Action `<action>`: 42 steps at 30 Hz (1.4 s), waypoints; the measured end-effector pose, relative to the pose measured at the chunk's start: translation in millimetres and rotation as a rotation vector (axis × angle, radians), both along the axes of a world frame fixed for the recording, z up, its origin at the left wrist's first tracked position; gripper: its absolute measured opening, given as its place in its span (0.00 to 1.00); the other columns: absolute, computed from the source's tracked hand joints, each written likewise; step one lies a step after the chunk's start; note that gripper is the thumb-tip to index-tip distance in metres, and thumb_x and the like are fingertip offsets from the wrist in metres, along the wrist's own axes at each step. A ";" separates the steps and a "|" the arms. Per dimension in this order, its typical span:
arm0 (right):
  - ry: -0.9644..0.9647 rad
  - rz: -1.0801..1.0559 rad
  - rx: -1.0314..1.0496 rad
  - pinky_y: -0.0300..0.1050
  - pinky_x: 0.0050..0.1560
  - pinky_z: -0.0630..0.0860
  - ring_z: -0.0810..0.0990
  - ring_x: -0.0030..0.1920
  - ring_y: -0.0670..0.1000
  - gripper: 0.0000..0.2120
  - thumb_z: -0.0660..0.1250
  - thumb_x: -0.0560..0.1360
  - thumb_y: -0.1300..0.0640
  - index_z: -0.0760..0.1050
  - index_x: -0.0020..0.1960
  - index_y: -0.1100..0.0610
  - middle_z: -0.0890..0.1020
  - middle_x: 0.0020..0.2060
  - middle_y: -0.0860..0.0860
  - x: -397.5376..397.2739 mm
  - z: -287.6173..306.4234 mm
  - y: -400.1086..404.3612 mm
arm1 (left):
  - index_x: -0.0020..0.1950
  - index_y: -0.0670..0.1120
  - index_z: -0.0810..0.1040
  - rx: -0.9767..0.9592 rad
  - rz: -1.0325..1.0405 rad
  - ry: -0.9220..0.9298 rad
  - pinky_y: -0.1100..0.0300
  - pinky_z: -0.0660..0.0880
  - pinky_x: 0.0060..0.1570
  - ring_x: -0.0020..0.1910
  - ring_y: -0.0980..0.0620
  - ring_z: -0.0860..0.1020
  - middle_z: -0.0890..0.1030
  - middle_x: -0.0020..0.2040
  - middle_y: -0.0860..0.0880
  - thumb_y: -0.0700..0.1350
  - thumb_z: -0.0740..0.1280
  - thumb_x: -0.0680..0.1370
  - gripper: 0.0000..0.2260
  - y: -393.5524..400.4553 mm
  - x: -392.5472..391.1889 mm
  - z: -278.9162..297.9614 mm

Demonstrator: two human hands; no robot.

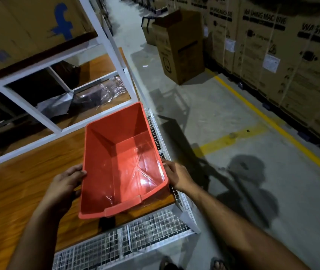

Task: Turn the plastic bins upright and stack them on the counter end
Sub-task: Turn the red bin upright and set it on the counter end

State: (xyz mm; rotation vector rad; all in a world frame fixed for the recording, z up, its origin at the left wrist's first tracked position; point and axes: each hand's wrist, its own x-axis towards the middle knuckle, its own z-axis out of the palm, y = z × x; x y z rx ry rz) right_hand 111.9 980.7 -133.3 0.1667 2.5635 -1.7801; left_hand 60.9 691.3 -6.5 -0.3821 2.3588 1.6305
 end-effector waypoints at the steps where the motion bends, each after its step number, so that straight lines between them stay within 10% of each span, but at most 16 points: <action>1: 0.005 0.005 0.008 0.51 0.52 0.79 0.83 0.53 0.59 0.26 0.49 0.78 0.41 0.77 0.66 0.48 0.85 0.52 0.58 0.1 0.3 0.0 | 0.62 0.49 0.79 0.001 -0.001 -0.001 0.54 0.76 0.42 0.55 0.48 0.81 0.84 0.56 0.46 0.41 0.60 0.81 0.13 -0.9 -0.3 0.1; 8: 0.009 0.014 -0.007 0.53 0.53 0.79 0.84 0.52 0.59 0.26 0.49 0.78 0.42 0.77 0.66 0.49 0.86 0.51 0.58 1.8 0.6 0.1 | 0.66 0.49 0.76 -0.014 -0.005 -0.002 0.62 0.76 0.31 0.53 0.50 0.81 0.83 0.56 0.47 0.42 0.60 0.82 0.14 2.7 3.8 3.6; 28: -0.087 0.063 -0.060 0.57 0.57 0.78 0.83 0.55 0.57 0.22 0.54 0.82 0.43 0.75 0.68 0.53 0.84 0.57 0.57 2.7 -13.6 13.7 | 0.66 0.52 0.77 0.030 0.032 0.013 0.55 0.75 0.39 0.55 0.47 0.79 0.83 0.57 0.48 0.45 0.60 0.82 0.15 -4.9 -0.1 -8.0; 36: -0.156 0.117 -0.071 0.32 0.41 0.76 0.82 0.46 0.45 0.18 0.64 0.80 0.50 0.75 0.69 0.52 0.83 0.54 0.49 9.0 -15.8 27.6 | 0.65 0.50 0.78 0.087 0.005 0.019 0.61 0.76 0.30 0.49 0.48 0.79 0.83 0.58 0.46 0.39 0.61 0.79 0.16 -10.3 1.2 -12.0; 42: -0.173 0.118 -0.042 0.44 0.58 0.75 0.80 0.60 0.50 0.18 0.65 0.80 0.52 0.74 0.70 0.48 0.82 0.62 0.50 12.0 -17.4 23.5 | 0.65 0.50 0.78 0.121 0.007 0.014 0.64 0.75 0.25 0.46 0.48 0.77 0.81 0.57 0.45 0.39 0.60 0.80 0.16 -8.0 4.2 -11.8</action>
